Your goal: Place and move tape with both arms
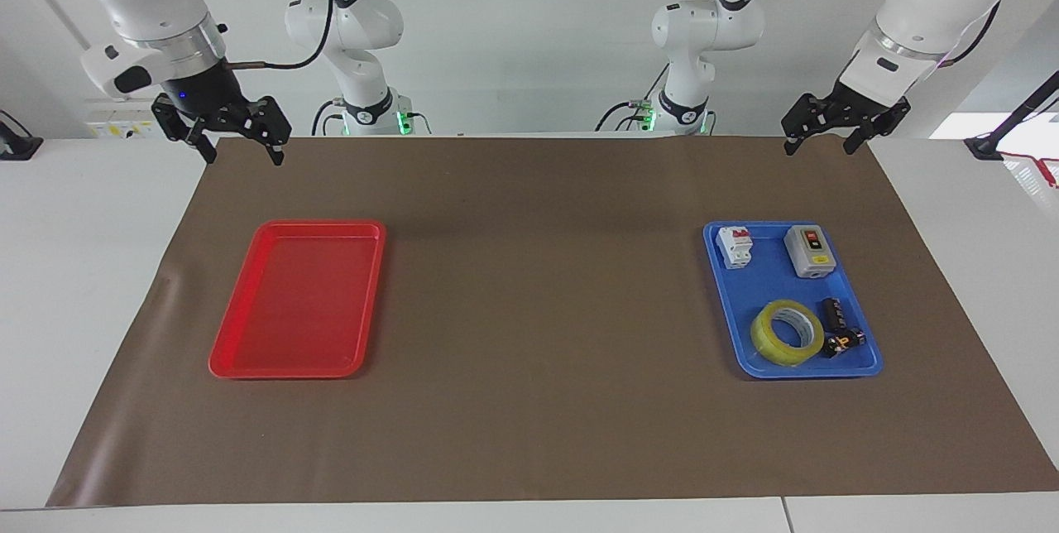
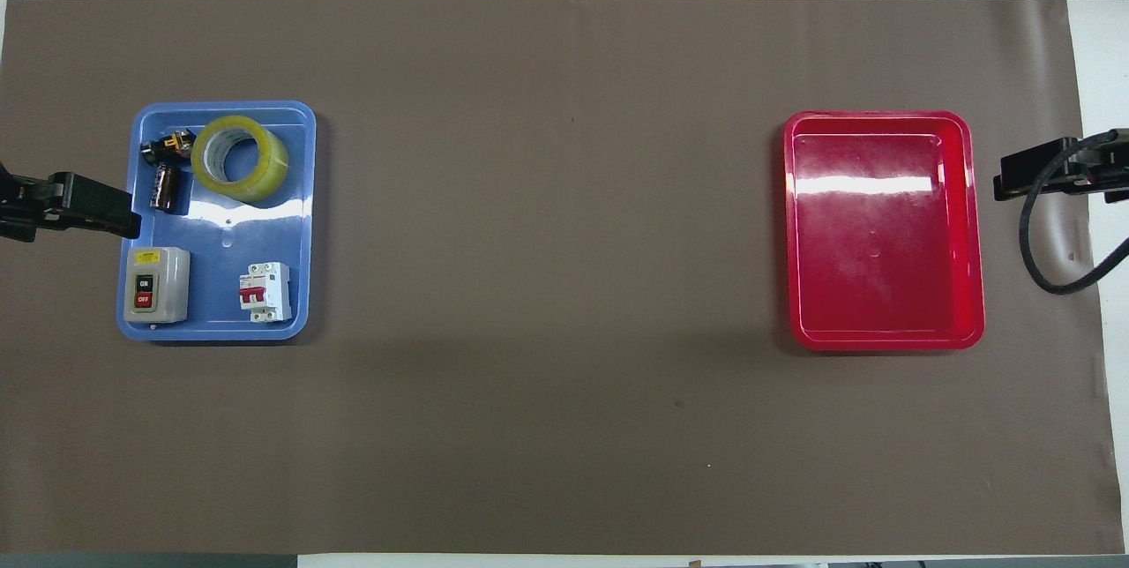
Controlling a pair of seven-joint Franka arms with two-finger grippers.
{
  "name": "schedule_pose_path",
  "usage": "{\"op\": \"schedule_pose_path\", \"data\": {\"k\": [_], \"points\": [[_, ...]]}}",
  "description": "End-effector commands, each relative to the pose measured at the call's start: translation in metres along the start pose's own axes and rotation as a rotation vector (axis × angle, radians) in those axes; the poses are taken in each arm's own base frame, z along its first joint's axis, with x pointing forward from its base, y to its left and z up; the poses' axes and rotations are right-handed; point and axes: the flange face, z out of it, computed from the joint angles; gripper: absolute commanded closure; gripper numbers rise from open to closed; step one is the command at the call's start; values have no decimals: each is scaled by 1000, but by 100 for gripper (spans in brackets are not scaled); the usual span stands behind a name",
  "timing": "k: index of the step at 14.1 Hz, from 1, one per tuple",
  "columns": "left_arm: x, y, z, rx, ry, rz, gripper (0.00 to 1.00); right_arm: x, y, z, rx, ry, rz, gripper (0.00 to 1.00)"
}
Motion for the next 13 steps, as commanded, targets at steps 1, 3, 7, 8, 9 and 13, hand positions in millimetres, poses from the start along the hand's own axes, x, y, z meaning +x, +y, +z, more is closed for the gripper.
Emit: {"op": "schedule_pose_path", "data": {"k": [1,3,7,8,9,13], "points": [[1,-3,4,24,12,8,0,-1,1,2,-1,5,-14,0],[3,-8,0,21,16,-4,0,-1,0,2,-2,5,-15,0],[8,-31,-10,43,97,-71,0,-2,-1,2,-2,5,-17,0],[12,-47,-5,44,96,-98,0,-2,0,2,-2,5,-15,0],[21,-60,1,42,100,-117,0,-2,0,2,-2,5,-17,0],[71,-96,50,30,124,-181,0,-2,0,2,-2,5,-17,0]]}}
